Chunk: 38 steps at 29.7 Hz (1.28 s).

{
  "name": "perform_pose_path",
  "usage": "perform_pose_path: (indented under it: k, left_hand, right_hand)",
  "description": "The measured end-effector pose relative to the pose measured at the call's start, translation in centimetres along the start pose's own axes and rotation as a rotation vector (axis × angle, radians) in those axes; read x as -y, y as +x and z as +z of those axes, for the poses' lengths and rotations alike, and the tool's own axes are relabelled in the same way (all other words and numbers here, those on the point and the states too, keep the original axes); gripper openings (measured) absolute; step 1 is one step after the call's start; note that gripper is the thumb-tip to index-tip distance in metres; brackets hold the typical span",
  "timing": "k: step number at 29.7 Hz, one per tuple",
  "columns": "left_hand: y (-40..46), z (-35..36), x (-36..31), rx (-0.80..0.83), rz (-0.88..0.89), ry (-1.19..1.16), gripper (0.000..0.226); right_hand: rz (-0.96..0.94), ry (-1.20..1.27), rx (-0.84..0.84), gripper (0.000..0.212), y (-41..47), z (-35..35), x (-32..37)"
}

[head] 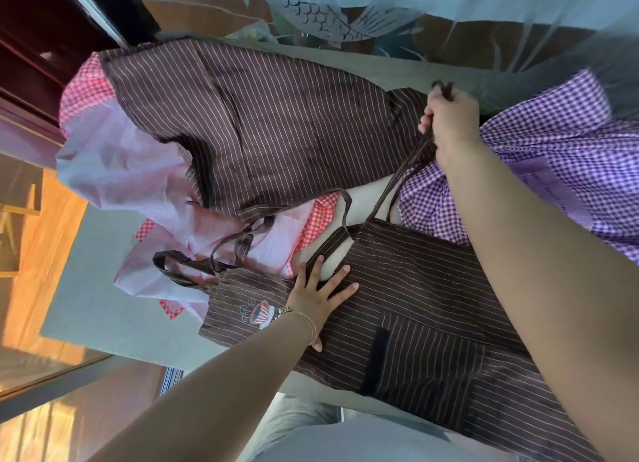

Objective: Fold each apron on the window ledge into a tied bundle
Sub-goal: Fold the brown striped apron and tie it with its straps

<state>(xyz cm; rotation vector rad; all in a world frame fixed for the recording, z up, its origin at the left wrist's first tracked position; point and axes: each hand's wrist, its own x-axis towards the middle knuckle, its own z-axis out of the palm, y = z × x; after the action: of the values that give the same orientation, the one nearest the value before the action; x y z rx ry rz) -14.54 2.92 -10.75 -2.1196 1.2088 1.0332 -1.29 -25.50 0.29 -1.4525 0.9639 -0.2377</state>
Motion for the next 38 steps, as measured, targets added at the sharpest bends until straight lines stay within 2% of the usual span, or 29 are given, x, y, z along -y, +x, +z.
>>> perform_pose_path:
  k: [2,5,6,8,10,12,13,15,18,20,23,29,33,38]
  left_hand:
    - [-0.1,0.0,-0.1,-0.003,0.009,0.005,0.138]
    - [-0.2,0.0,-0.1,-0.012,0.032,0.014,0.127]
    - [-0.3,-0.1,0.0,-0.023,0.044,0.020,0.119]
    - [-0.9,-0.9,0.4,-0.103,0.080,-0.004,0.098]
    - [-1.6,-2.3,1.3,-0.316,0.089,-0.088,0.071]
    - [-1.7,-4.1,2.7,-0.535,-0.012,-0.223,0.054]
    - [-1.4,-5.0,3.5,-0.607,-0.094,-0.288,0.055]
    - [0.0,-6.5,4.9,-0.661,-0.198,-0.306,0.074]
    - [2.4,-8.2,6.0,-0.557,-0.182,-0.185,0.099]
    - [3.8,-9.0,6.2,-0.515,-0.151,-0.131,0.091]
    - [5.0,-9.6,5.7,-0.459,-0.101,-0.091,0.056]
    - [6.1,-10.8,4.9,-0.381,-0.135,-0.029,0.036]
    - [5.9,-11.6,5.5,-0.365,-0.226,-0.092,0.040]
    - [4.4,-12.6,8.7,-0.535,-0.383,-0.338,0.043]
  right_hand:
    - [-0.025,-0.115,-0.005,0.027,1.0,-0.2,0.7]
    - [0.018,-0.395,-0.072,0.065,2.2,-0.4,0.8]
    - [0.005,-0.437,-0.124,0.070,1.8,-0.3,0.5]
    - [-0.089,-0.471,-0.118,0.053,-0.6,0.0,-0.8]
    - [-0.105,-0.665,0.143,0.025,-4.7,0.6,-3.7]
    - [0.044,-0.927,0.464,0.027,-8.6,1.5,-7.6]
    - [0.122,-1.034,0.569,0.032,-9.9,1.9,-9.5]
    - [0.201,-1.128,0.625,0.039,-10.6,1.9,-12.6]
    - [0.174,-1.051,0.606,0.024,-10.5,0.8,-14.8]
    - [0.197,-0.886,0.567,0.012,-10.5,0.0,-15.9]
    - [0.296,-0.686,0.540,0.024,-10.3,-0.5,-16.5]
    - [0.445,-0.527,0.559,0.043,-9.5,-0.4,-16.1]
    - [0.485,-0.493,0.540,0.049,-9.2,-0.4,-15.6]
    - [0.470,-0.519,0.490,0.055,-9.4,-0.2,-15.8]
